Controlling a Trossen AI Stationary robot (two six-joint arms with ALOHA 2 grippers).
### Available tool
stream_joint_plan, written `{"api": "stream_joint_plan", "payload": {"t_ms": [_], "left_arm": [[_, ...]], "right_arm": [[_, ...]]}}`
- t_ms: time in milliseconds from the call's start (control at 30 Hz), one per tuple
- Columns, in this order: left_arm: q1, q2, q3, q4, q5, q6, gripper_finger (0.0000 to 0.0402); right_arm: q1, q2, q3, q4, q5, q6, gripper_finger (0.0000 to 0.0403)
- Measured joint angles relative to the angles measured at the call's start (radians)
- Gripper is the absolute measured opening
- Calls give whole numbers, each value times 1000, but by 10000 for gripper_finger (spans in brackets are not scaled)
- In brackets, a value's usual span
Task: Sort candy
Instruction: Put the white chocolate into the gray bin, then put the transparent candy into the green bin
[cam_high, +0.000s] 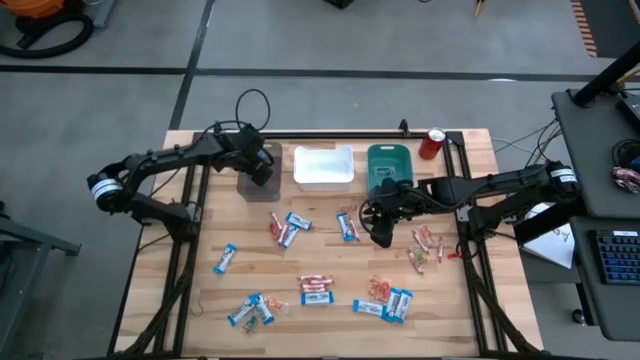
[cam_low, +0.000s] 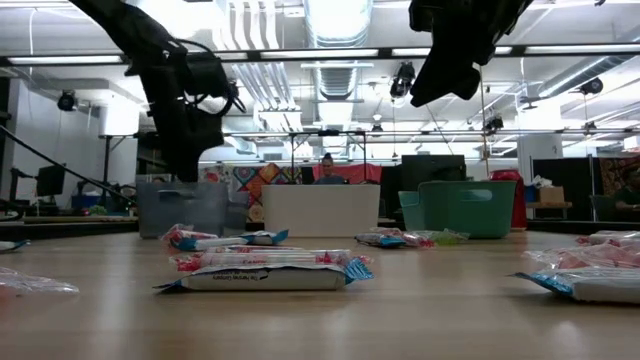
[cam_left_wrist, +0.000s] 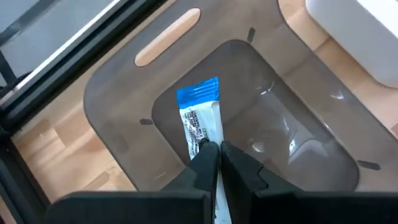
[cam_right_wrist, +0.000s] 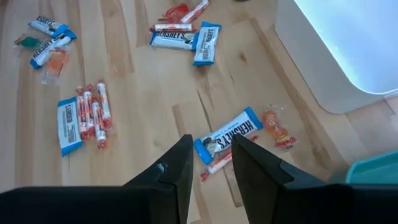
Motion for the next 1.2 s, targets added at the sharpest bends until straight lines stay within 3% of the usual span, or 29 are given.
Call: {"api": "stream_joint_plan", "payload": {"t_ms": [333,600,800,1067,1133,1200], "left_arm": [[0,4,0,-1,-1,19,72],[-66,-93,0,5,-1,40,100],[-253,-230,-8,87,11,85,100],[-577,-367,-99,317,33,140,100],[-651,-386,-125,368,33,170,100],[-715,-402,-150,408,33,206,100]], "right_arm": [[0,0,0,3,50,58,102],[0,6,0,4,53,210,102],[0,34,-4,3,53,320,102],[0,182,44,-60,42,378,102],[0,222,71,-129,24,305,102],[3,259,95,-200,13,121,102]]}}
